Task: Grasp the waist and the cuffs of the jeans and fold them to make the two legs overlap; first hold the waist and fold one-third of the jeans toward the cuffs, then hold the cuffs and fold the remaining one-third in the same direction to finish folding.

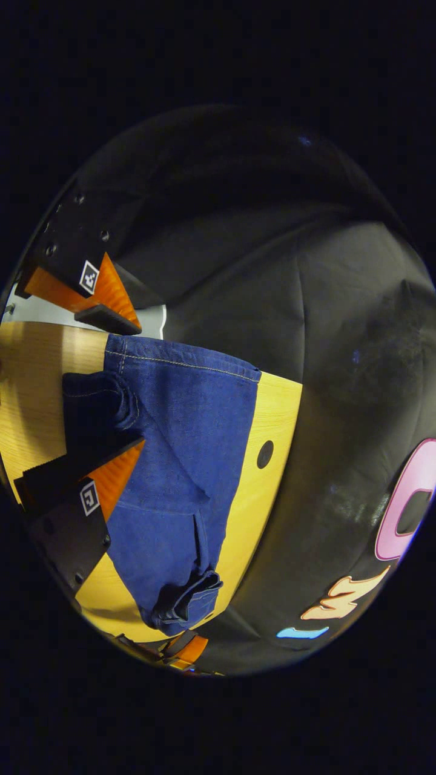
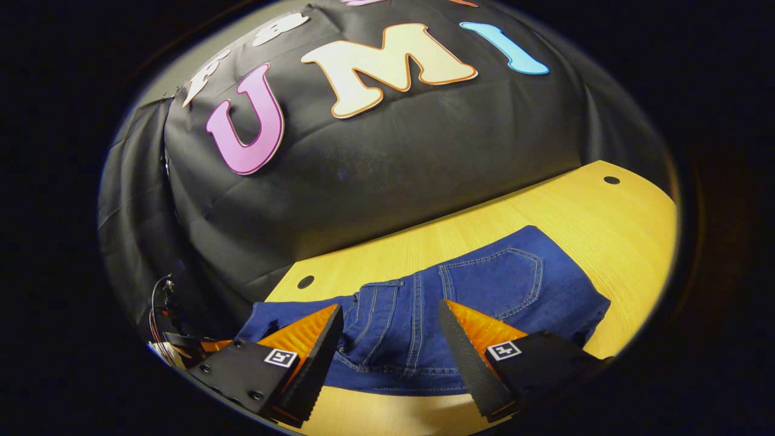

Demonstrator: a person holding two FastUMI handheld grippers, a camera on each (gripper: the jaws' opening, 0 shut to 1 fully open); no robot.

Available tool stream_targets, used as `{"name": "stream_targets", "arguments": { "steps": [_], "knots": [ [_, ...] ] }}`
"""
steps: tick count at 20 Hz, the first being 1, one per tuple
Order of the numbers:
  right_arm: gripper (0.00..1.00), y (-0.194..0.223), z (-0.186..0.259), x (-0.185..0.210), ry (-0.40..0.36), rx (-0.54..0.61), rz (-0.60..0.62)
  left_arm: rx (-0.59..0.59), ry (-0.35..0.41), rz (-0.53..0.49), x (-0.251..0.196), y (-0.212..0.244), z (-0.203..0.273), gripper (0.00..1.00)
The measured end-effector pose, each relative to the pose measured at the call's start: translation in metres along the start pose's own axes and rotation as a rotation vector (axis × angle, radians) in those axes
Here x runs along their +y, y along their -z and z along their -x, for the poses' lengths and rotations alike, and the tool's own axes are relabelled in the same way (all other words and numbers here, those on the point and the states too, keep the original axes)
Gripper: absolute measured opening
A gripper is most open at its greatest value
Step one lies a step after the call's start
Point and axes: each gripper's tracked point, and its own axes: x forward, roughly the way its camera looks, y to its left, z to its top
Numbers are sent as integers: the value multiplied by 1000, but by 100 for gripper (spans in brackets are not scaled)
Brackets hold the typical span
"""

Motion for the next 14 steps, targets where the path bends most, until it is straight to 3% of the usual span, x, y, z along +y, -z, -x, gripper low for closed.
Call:
{"name": "stream_targets", "arguments": {
  "steps": [1,2,3,5,6,8,9,12,13,14],
  "knots": [
    [98,6,-1,-2,-1,14,6,4,-11,-12,-1,-3,0,94],
    [92,9,0,-2,-4,24,10,19,-28,-30,-1,-2,-1,94],
    [98,13,0,-3,-8,32,17,23,-47,-45,-1,-2,-1,94],
    [97,16,1,-6,-15,42,31,20,-86,-97,-4,-5,-2,95],
    [92,18,1,-8,-18,48,34,10,-103,-140,-5,-7,-1,95],
    [98,18,-1,-14,-18,54,25,5,-97,-214,-10,-6,-3,91],
    [98,17,-2,-17,-18,58,15,8,-66,-213,-16,-5,-5,80],
    [98,14,-1,-19,-25,54,10,-18,-23,-174,-31,-8,-9,27],
    [98,15,0,-19,-30,57,15,-13,-26,-166,-32,-8,-10,16],
    [98,15,1,-20,-33,62,21,-17,-36,-160,-31,-8,-9,12]
  ]
}}
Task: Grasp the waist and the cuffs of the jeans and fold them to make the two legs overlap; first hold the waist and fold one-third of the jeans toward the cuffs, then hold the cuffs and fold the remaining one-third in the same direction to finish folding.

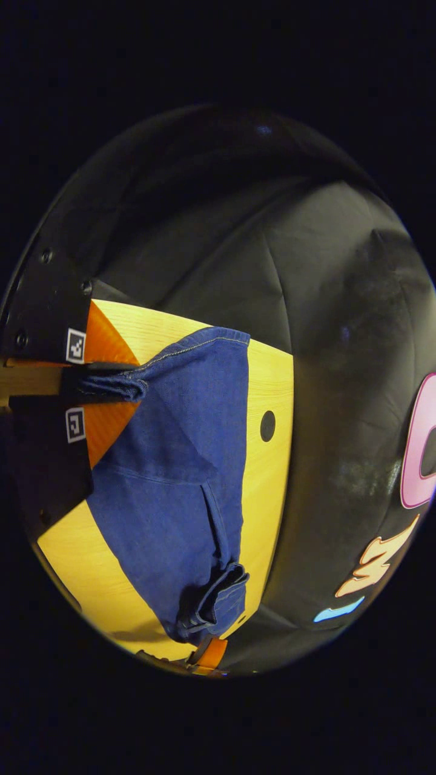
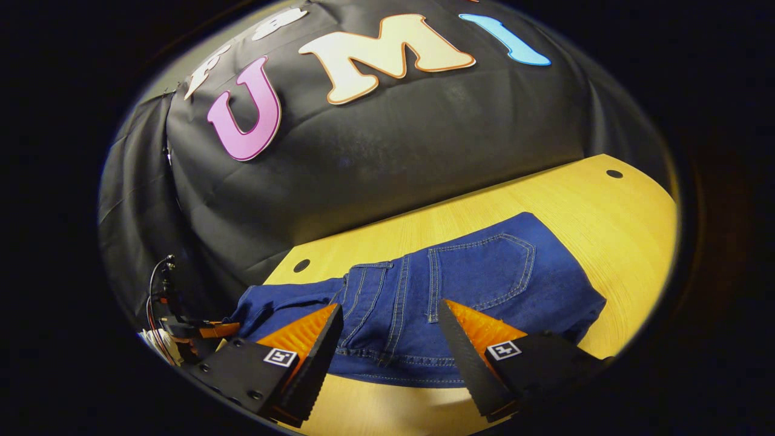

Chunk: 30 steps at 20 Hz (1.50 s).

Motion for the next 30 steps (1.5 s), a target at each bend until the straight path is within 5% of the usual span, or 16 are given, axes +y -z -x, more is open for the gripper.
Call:
{"name": "stream_targets", "arguments": {
  "steps": [2,10,11,19,21,22,30],
  "knots": [
    [98,-3,4,-3,-9,-1,13,9,-10,17,-2,-4,5,0],
    [92,-34,43,-27,-47,-24,34,-150,9,161,-32,-88,54,0],
    [98,-40,49,-30,-53,-29,33,-179,19,151,-42,-100,64,0],
    [92,-73,111,-62,-86,-71,71,-300,120,19,-169,-175,102,0],
    [98,-78,126,-73,-88,-80,73,-317,149,5,-213,-190,108,0],
    [92,-80,134,-80,-88,-84,73,-327,160,-6,-231,-194,109,0],
    [98,-99,183,-138,-64,-109,79,-398,261,-94,-365,-222,109,0]
  ]
}}
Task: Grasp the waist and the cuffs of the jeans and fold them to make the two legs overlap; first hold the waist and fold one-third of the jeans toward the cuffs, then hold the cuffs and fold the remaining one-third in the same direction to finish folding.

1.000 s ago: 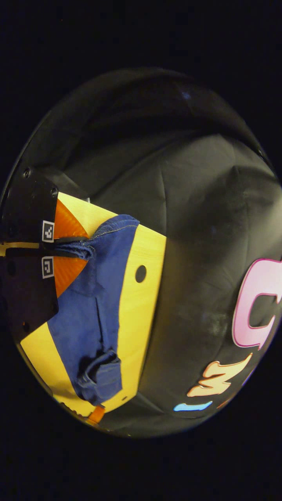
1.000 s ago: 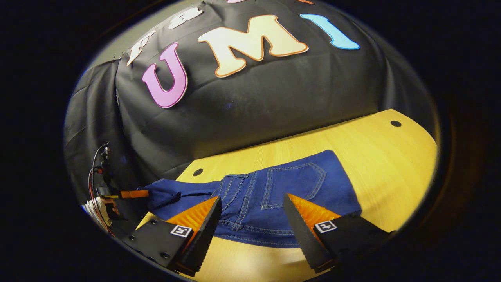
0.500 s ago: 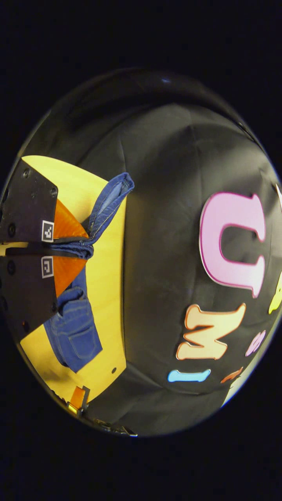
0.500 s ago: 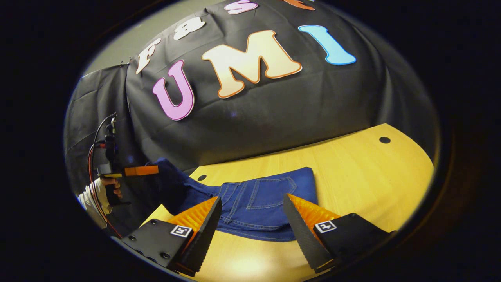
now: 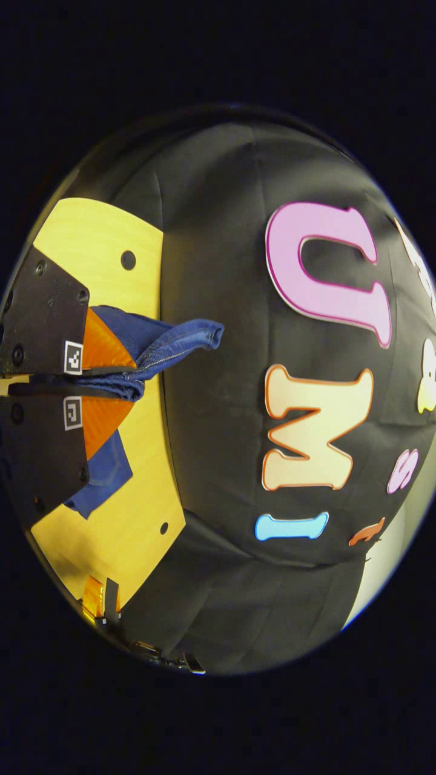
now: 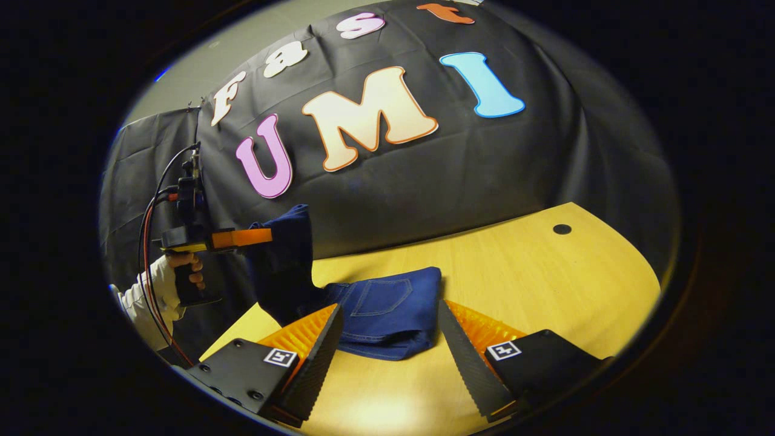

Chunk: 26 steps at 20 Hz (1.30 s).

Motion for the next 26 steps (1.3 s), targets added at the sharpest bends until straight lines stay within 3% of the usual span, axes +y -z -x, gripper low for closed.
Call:
{"name": "stream_targets", "arguments": {
  "steps": [4,10,12,15,21,22,23,25,26],
  "knots": [
    [98,0,19,-32,25,4,-9,-3,27,1,-53,15,-32,0],
    [97,18,42,-71,53,41,-38,48,-43,-55,-102,83,-69,0],
    [98,10,45,-76,66,15,-4,50,-34,-46,-120,97,-63,5],
    [98,-14,54,-65,57,-57,67,-37,-53,-39,-131,80,-31,100],
    [98,-64,72,-7,68,-238,168,-206,-176,-36,-97,40,69,96],
    [92,-72,78,8,68,-272,182,-227,-191,-40,-90,35,88,99],
    [97,-79,84,22,72,-306,195,-247,-202,-41,-83,30,106,96],
    [97,-90,94,46,91,-357,222,-276,-239,-38,-66,25,141,99],
    [92,-94,99,58,88,-380,224,-299,-254,-41,-60,20,157,96]
  ]
}}
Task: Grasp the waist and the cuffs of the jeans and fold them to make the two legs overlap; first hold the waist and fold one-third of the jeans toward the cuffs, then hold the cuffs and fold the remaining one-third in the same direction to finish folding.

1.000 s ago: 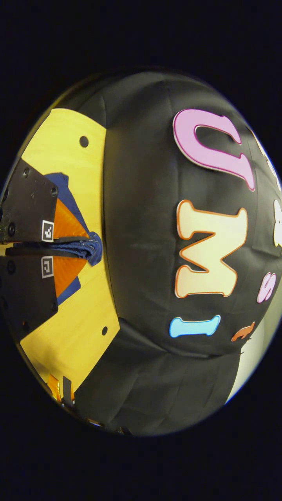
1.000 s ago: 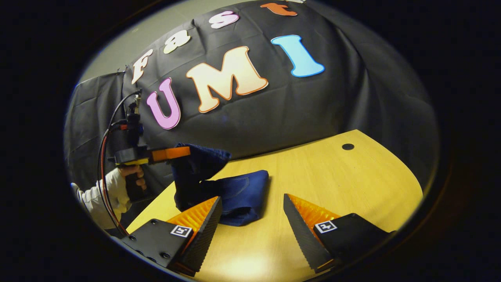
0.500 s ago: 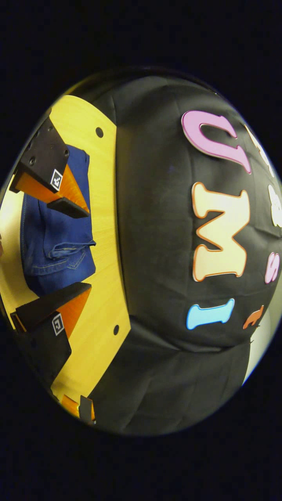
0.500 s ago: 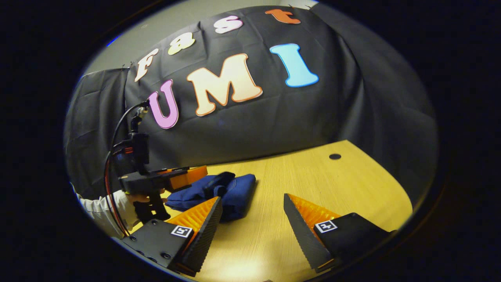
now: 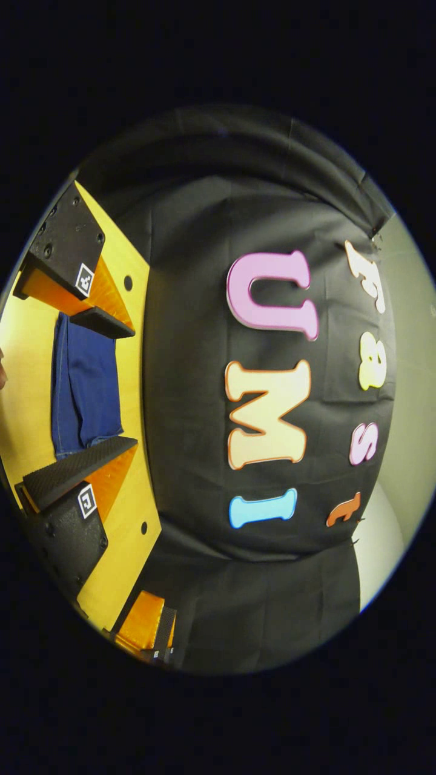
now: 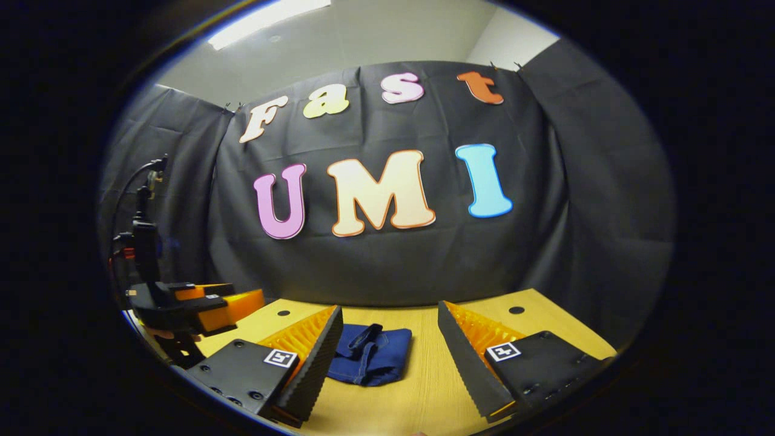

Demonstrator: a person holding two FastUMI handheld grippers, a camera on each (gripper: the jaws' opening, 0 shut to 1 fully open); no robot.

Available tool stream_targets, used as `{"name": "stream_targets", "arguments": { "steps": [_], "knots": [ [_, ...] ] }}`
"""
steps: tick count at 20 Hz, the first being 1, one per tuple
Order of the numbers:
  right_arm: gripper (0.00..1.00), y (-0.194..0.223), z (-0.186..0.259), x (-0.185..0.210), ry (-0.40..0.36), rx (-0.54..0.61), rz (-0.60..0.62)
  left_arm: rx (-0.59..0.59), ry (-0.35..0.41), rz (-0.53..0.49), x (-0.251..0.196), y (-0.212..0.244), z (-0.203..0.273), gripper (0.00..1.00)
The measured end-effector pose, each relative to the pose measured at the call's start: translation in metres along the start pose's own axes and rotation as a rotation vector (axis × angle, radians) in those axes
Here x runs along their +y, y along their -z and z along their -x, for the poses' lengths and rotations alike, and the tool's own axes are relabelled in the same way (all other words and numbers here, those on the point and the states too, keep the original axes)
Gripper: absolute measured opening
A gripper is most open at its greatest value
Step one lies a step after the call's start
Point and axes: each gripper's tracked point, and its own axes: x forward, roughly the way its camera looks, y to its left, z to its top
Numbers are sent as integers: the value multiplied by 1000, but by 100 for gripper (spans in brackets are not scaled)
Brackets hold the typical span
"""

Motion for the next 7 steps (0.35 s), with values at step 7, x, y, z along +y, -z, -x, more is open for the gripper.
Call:
{"name": "stream_targets", "arguments": {
  "steps": [7],
  "knots": [
    [97,-28,25,53,-27,-61,-19,-94,-16,-49,34,-38,50,99]
  ]
}}
